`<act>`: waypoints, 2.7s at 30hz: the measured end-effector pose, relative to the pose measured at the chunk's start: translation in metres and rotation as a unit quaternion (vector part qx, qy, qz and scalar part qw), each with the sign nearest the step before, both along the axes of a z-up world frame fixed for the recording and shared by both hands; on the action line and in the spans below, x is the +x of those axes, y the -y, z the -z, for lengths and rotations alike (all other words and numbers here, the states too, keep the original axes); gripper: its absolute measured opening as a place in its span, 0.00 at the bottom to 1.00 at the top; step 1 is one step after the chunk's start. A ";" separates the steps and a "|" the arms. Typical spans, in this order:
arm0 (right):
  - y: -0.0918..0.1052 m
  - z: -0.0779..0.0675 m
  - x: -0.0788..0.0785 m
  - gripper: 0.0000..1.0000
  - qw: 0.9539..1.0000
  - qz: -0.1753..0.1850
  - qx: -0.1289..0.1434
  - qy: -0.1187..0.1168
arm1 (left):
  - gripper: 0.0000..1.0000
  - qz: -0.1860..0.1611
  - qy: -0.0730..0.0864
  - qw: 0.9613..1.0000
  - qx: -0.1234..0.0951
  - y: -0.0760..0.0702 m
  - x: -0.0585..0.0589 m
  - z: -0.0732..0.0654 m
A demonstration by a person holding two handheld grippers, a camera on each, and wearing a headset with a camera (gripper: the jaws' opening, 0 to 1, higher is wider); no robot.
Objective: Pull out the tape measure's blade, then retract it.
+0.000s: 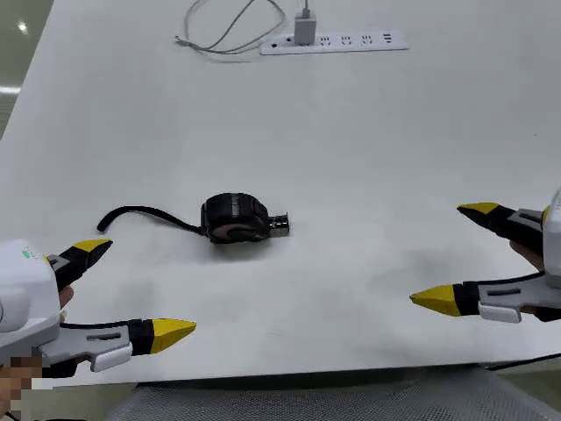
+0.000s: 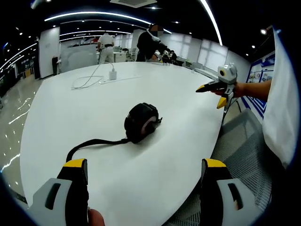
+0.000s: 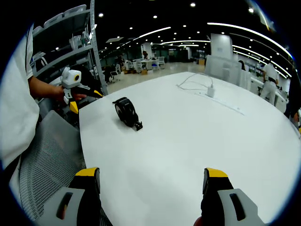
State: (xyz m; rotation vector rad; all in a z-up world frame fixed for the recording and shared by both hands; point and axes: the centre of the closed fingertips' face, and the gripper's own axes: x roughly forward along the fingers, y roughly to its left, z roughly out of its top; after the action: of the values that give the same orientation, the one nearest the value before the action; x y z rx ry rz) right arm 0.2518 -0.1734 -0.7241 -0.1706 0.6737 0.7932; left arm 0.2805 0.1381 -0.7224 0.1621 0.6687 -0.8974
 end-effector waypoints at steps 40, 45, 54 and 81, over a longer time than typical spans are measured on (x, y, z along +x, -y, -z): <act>-0.009 0.009 -0.002 0.88 1.000 -0.023 -0.011 -0.007 | 0.98 0.006 0.009 1.000 -0.001 -0.001 0.004 0.004; -0.012 0.011 0.003 0.88 0.999 -0.030 -0.013 -0.006 | 0.97 0.023 0.013 1.000 0.003 0.005 0.010 0.006; -0.022 0.014 0.016 0.86 0.999 -0.052 -0.015 -0.002 | 0.96 0.062 0.016 0.998 0.010 0.022 0.024 0.008; -0.060 0.033 0.045 0.75 0.988 -0.150 -0.045 -0.010 | 0.82 0.150 0.007 0.986 0.069 0.052 0.063 0.029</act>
State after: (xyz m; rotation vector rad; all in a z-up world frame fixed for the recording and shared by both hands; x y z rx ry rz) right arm 0.2970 -0.1139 -0.7568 -0.3519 0.7116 1.0547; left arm 0.3439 0.0859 -0.7515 0.4020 0.7042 -1.1369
